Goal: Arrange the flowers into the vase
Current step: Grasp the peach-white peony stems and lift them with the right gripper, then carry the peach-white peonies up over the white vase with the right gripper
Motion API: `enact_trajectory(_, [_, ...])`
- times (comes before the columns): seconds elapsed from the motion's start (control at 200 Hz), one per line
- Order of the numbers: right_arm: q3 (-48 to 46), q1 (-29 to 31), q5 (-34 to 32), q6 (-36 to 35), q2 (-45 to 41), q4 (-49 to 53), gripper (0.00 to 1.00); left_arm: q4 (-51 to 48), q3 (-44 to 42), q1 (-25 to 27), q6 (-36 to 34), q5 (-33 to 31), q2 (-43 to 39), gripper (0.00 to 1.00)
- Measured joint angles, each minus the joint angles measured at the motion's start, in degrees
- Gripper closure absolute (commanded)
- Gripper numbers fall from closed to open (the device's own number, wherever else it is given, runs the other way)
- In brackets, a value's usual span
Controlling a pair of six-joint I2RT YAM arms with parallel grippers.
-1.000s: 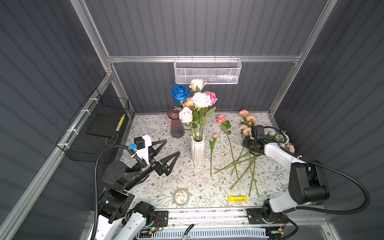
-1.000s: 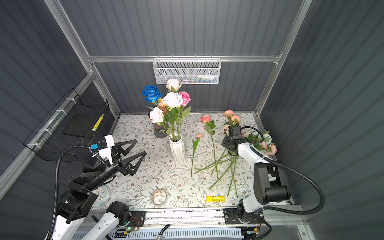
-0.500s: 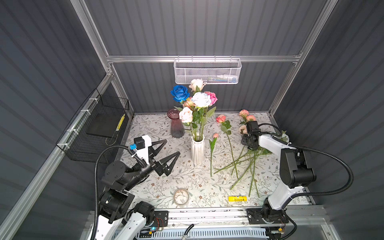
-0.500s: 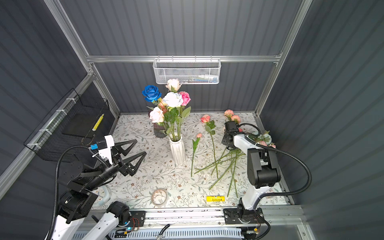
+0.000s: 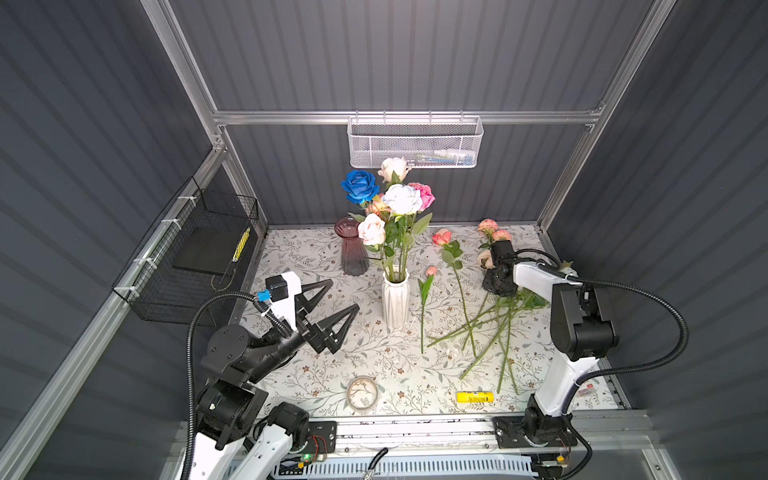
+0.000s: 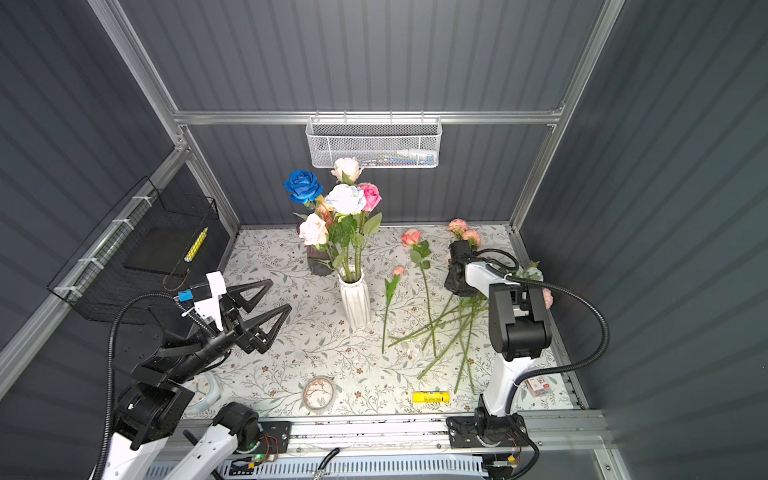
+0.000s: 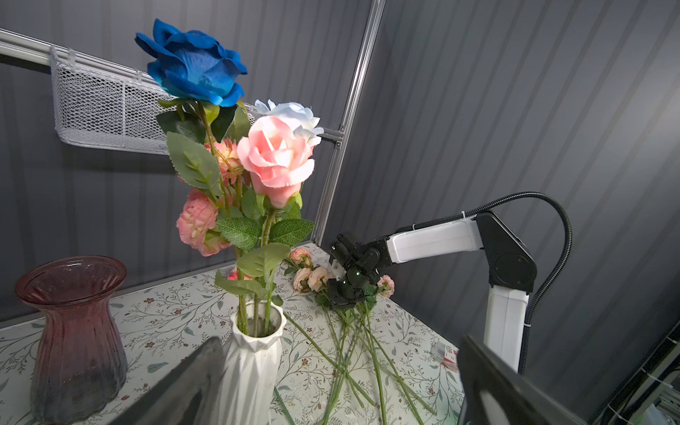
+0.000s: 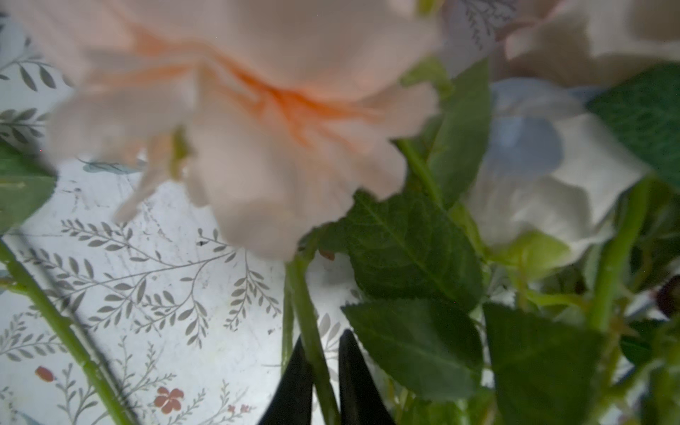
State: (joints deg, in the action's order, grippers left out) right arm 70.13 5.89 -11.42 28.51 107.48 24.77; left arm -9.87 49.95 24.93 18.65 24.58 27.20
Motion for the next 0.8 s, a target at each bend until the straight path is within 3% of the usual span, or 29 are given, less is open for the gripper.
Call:
enact_trajectory(0.155, [-3.61,0.31,0.81,-1.03,-5.46,-4.02,0.92,0.0,0.0,0.0,-0.09,0.0,0.02,0.0])
enact_trajectory(0.32, [-9.31,1.86,1.55,-2.58,-16.96,-12.63,0.93,0.0,0.0,0.0,-0.2,0.0,0.04,0.0])
enact_trajectory(0.485, [-12.94,6.38,0.44,-5.57,-28.94,-22.71,0.93,0.0,0.0,0.0,-0.2,-0.02,0.22,0.0])
enact_trajectory(0.8, [-13.29,14.58,-4.28,-14.51,-43.32,-37.11,0.96,-0.02,0.02,0.0,-0.2,-0.02,1.49,0.0])
